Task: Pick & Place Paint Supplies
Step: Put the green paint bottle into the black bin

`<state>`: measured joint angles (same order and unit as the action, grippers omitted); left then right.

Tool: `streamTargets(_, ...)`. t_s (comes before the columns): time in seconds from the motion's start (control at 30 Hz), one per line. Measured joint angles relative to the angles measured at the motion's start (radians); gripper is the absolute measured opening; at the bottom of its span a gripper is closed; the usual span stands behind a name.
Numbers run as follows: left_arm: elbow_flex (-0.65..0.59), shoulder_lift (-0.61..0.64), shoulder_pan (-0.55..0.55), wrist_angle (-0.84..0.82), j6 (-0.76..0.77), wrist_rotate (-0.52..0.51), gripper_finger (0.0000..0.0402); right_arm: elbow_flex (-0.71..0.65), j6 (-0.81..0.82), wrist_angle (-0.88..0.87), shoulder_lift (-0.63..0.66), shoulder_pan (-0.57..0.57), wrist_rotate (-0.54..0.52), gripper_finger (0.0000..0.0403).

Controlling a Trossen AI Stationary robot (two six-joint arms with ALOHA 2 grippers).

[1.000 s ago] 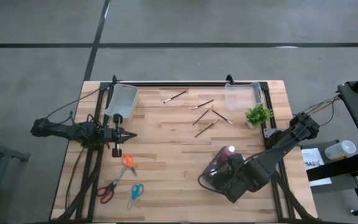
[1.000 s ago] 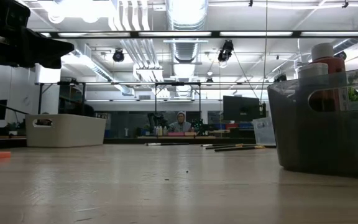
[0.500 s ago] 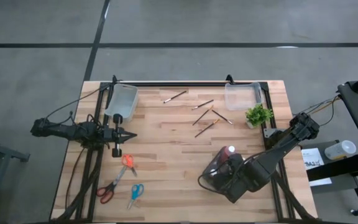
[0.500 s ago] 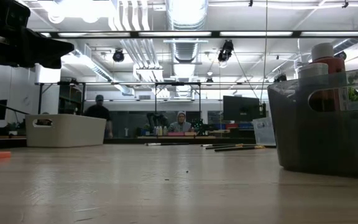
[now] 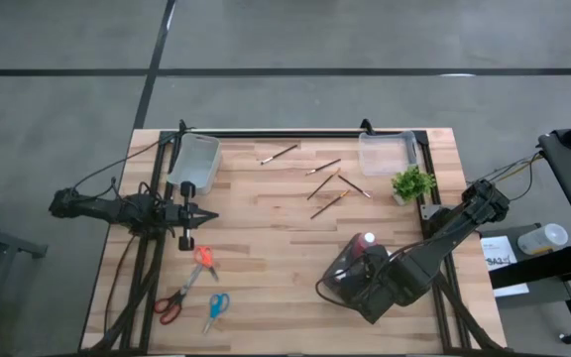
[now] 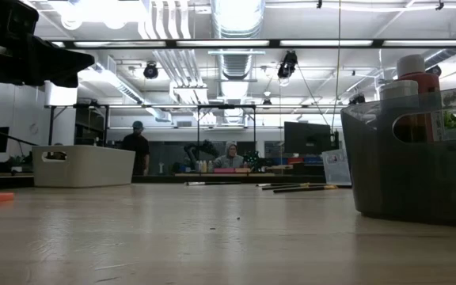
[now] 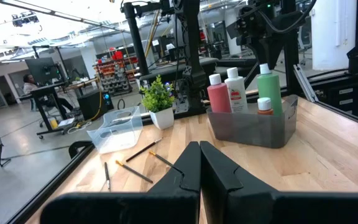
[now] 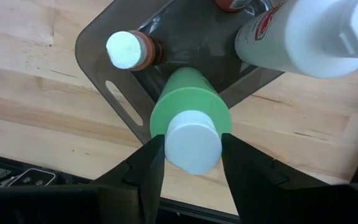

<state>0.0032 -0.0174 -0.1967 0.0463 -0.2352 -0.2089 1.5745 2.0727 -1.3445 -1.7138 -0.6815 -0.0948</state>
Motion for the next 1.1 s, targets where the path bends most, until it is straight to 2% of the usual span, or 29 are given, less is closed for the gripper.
streamTargets(0.4,0.0,0.0,0.0,0.0,0.0,0.0,0.0,0.0,0.017,-0.002,0.002,0.0,-0.002,0.0159)
streamTargets(1.1,0.0,0.0,0.0,0.0,0.0,0.0,0.0,0.0,-0.021,-0.012,0.002,-0.001,-0.002,0.0311)
